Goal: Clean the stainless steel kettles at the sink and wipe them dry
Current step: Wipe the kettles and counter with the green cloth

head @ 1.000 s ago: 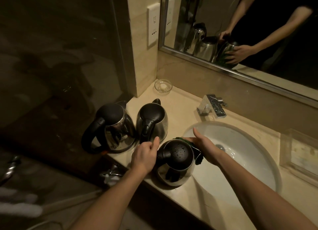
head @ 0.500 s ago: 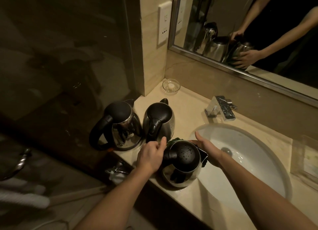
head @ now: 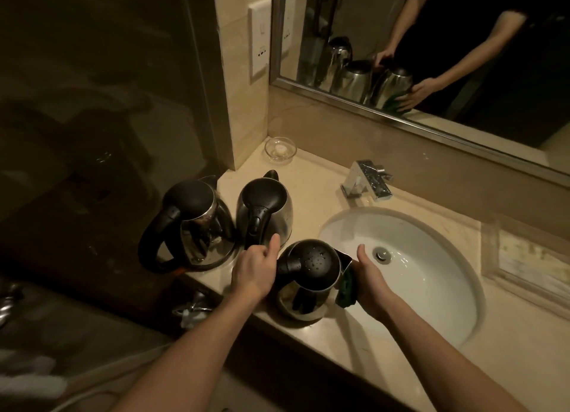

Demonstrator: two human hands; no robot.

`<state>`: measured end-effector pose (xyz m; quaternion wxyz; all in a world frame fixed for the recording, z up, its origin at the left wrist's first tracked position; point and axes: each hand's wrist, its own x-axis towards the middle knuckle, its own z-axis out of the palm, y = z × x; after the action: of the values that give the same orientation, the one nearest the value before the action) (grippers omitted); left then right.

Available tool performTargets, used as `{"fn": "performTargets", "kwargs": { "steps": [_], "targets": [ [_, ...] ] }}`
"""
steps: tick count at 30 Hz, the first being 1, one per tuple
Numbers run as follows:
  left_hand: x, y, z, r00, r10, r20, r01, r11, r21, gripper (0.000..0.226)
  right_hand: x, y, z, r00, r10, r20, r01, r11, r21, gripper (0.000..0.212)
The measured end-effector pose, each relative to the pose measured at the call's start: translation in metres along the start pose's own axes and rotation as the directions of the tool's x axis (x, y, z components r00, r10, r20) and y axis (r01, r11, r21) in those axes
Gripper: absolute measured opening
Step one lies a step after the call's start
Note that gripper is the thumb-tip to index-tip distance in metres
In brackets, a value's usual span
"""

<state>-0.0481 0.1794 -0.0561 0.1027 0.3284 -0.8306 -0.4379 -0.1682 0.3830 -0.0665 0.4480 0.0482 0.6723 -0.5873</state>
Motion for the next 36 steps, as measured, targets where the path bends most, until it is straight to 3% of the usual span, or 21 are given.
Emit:
{"fn": "performTargets", "kwargs": {
  "steps": [7,10,12,15,20,22,28,33,36],
  "targets": [
    [0.003,-0.002,0.0,1.0,-0.003,0.021,0.004,0.998,-0.059,0.061,-0.06,0.041,0.046,0.967,-0.153,-0.205,0.16,0.987,0.019,0.073],
    [0.007,-0.003,-0.002,0.996,0.024,0.081,-0.019,0.998,-0.062,0.062,-0.08,0.048,0.077,0.889,-0.399,-0.223,0.324,0.894,-0.308,0.081],
    [0.009,-0.003,-0.002,0.991,0.037,0.128,-0.03,0.998,-0.06,0.063,-0.084,0.06,0.086,0.836,-0.515,-0.187,0.308,0.724,-0.617,0.076],
    [0.009,-0.002,-0.003,0.987,0.05,0.151,-0.043,0.998,-0.052,0.064,-0.087,0.072,0.084,0.788,-0.601,-0.136,0.173,0.428,-0.887,0.079],
    [0.007,-0.001,-0.005,0.988,0.063,0.142,-0.058,0.997,-0.041,0.063,-0.089,0.064,0.078,0.721,-0.685,0.109,0.101,-0.052,-0.994,0.076],
    [0.006,0.0,-0.005,0.99,0.063,0.129,-0.06,0.998,-0.023,0.064,-0.089,0.055,0.079,0.719,-0.67,0.184,0.098,-0.164,-0.981,0.075],
    [0.007,-0.002,-0.005,0.987,0.068,0.146,-0.064,0.998,-0.028,0.064,-0.08,0.022,0.073,0.728,-0.628,0.275,0.129,-0.269,-0.954,0.068],
    [0.007,-0.001,-0.005,0.985,0.05,0.168,-0.041,0.998,-0.053,0.065,-0.069,0.0,0.064,0.738,-0.646,0.195,0.102,-0.178,-0.979,0.065],
    [0.007,-0.001,-0.005,0.983,0.055,0.173,-0.048,0.998,-0.048,0.065,-0.067,0.004,0.065,0.736,-0.638,0.224,0.13,-0.191,-0.973,0.071]
  ]
}}
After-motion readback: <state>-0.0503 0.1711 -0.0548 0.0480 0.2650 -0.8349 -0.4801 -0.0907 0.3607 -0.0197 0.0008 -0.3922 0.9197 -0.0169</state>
